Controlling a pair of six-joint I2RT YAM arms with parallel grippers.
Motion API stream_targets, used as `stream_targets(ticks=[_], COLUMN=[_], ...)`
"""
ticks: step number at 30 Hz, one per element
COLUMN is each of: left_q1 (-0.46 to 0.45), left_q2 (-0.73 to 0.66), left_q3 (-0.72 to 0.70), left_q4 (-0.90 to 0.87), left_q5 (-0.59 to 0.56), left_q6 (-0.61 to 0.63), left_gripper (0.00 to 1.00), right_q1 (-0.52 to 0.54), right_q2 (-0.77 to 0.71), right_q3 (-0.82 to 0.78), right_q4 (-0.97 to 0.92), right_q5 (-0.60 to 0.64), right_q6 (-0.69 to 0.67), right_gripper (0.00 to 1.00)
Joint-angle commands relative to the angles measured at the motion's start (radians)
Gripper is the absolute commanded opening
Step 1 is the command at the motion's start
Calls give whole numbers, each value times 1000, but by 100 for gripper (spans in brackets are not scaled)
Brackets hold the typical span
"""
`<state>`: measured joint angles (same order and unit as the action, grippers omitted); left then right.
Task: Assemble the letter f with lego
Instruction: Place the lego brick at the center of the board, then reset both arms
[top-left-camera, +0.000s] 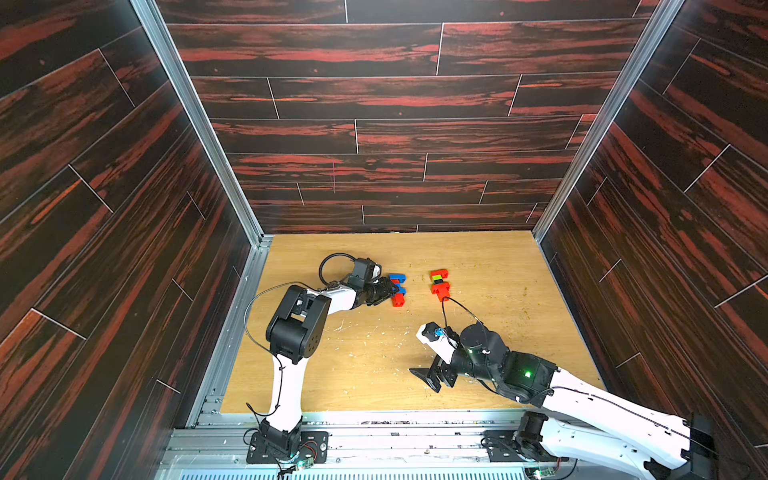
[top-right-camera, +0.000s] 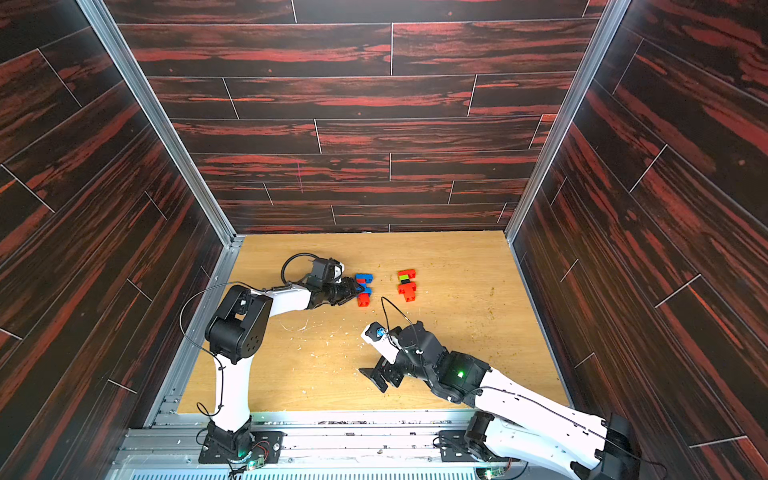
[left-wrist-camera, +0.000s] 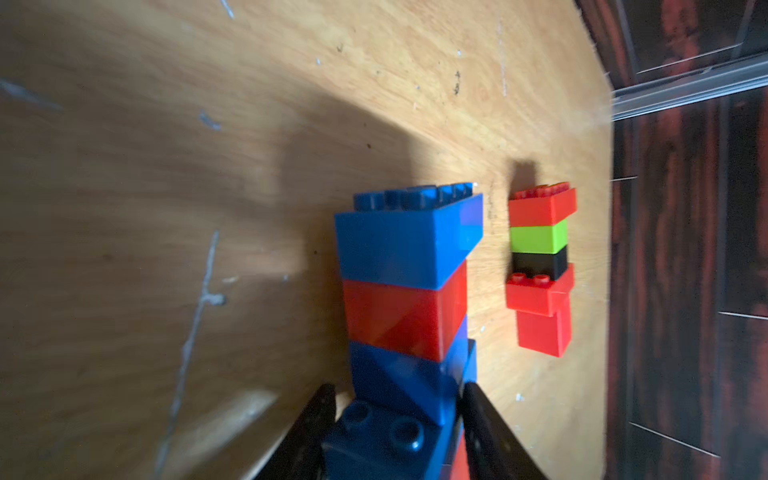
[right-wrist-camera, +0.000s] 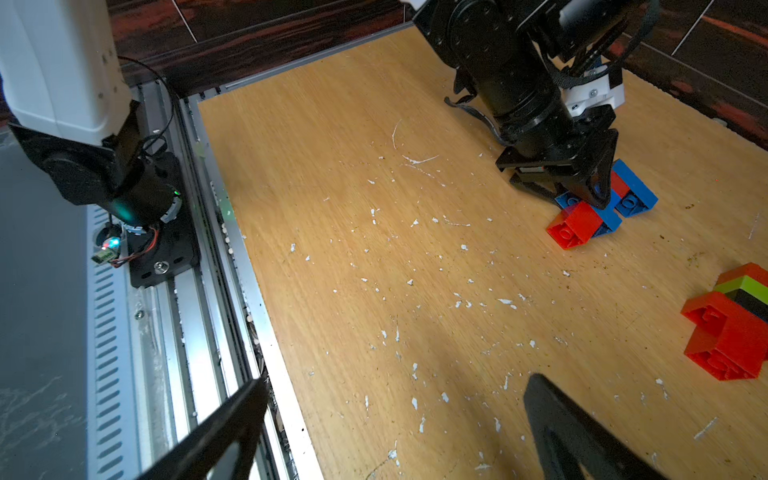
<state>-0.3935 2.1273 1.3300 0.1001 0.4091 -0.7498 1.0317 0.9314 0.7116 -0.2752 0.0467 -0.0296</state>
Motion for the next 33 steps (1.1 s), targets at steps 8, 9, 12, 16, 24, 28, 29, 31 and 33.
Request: stream_targets(ticks=[8, 9, 12, 16, 24, 28, 29, 31, 33], left_q1=[-4, -4, -4, -4, 2, 21, 29, 54, 79], left_q2=[-83, -88, -103, -166, -554, -796, -861, -971, -1075], left_q3=[48, 50, 52, -3, -371, -567, -616, -697, -767], left_q4=[-218, -228, -252, -234, -43, 24, 36, 44, 44], left_q5=[-194, -210, -248, -304, -460, -552, -572, -585, -595], left_q6=[150, 159, 187, 219, 340, 425, 455, 509, 568], left_gripper=[57, 58, 59, 60, 100, 100, 100, 100, 100], right_q1=[16, 17, 23, 29, 24, -61, -126, -256, -356], right_q2=[13, 16, 25, 35, 37, -17, -36, -64, -80], right_q3=[44, 47, 56, 72, 25, -78, -104, -152, -195], right_q4=[-19, -19, -22, -35, 30, 159, 189, 240, 275], right_q5=[9, 10, 13, 27, 128, 43, -34, -182, -254], right_q6=[7, 7, 7, 4, -41, -67, -52, -24, -20], right_gripper=[98, 99, 98, 98, 99, 98, 99, 98, 98])
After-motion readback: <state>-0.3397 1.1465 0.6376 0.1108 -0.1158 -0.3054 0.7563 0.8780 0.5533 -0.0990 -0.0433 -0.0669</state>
